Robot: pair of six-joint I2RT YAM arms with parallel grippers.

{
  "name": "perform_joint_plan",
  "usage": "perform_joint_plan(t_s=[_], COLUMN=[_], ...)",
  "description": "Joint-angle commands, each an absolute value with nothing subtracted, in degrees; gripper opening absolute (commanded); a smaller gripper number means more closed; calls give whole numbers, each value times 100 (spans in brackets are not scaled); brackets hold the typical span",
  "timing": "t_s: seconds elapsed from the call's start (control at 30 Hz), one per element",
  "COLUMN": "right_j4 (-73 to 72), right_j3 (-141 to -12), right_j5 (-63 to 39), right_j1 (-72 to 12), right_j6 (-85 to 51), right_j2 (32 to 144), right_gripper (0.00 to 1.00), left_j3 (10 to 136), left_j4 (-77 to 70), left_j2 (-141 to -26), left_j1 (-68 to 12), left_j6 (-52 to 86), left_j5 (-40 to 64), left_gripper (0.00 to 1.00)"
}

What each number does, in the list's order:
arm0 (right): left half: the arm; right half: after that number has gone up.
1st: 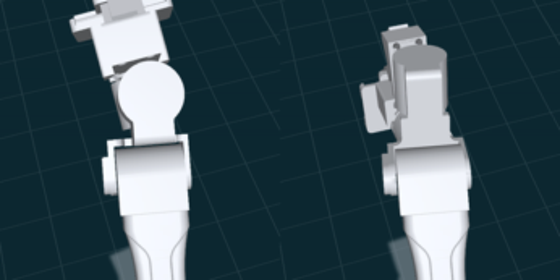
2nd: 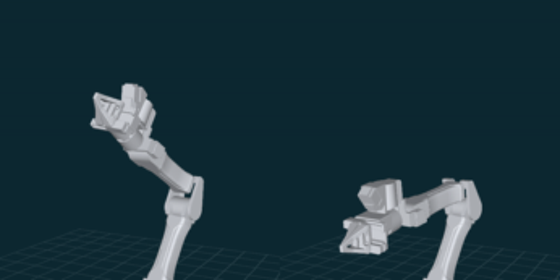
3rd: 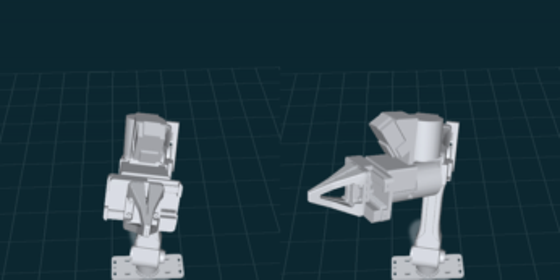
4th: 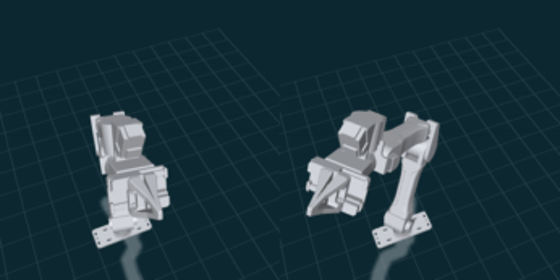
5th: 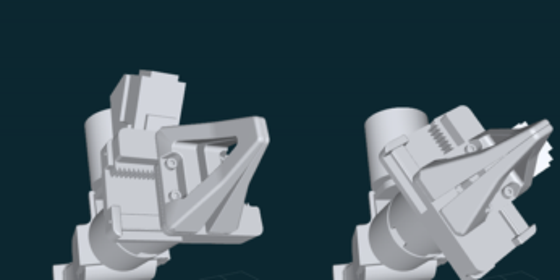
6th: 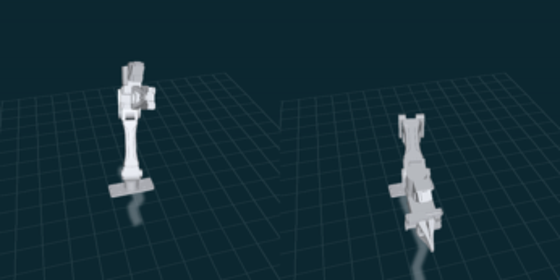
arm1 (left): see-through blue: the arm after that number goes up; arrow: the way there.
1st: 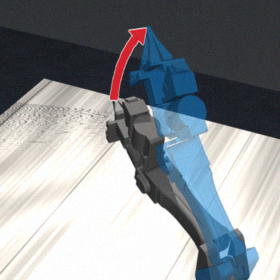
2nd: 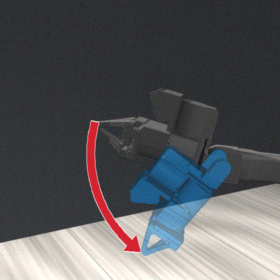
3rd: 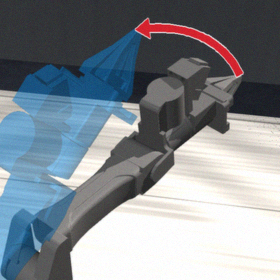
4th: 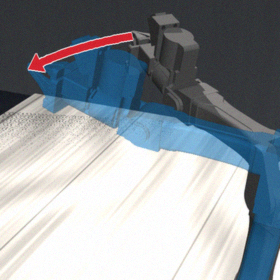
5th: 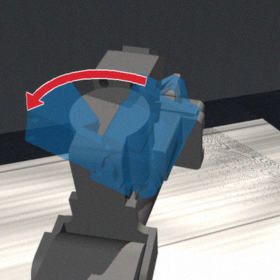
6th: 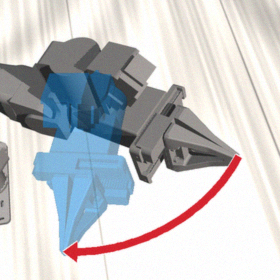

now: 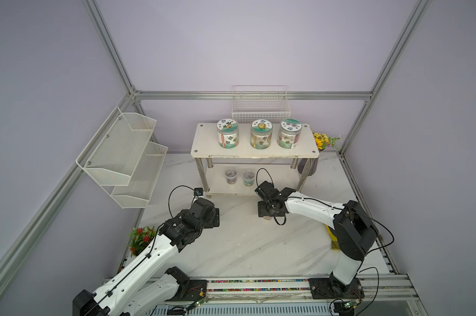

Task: Place the seed container on the shelf
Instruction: Pick up the seed jar at the center of the board.

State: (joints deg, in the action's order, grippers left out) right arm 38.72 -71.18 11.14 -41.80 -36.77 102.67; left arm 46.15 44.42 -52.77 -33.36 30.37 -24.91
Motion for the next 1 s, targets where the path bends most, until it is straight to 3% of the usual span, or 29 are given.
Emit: perform_joint_plan(t_s=[0.0,0.97], right_j4=[3929,3835], right_j3=[-7216,-6999], right_j5=[1257,1471], right_j1=[-4161,-4173], right_j6=[-3621,-3326], right_j2=[10139,9099], right_gripper=[72,68], left_j3=[4747,4799], left_j4=[4368,4491], left_j2=[-5269,-5128], left_j1=[-3293,-3288], left_j6=[2936,3067], left_j5=[-2479,-2436], left_gripper=[99,99])
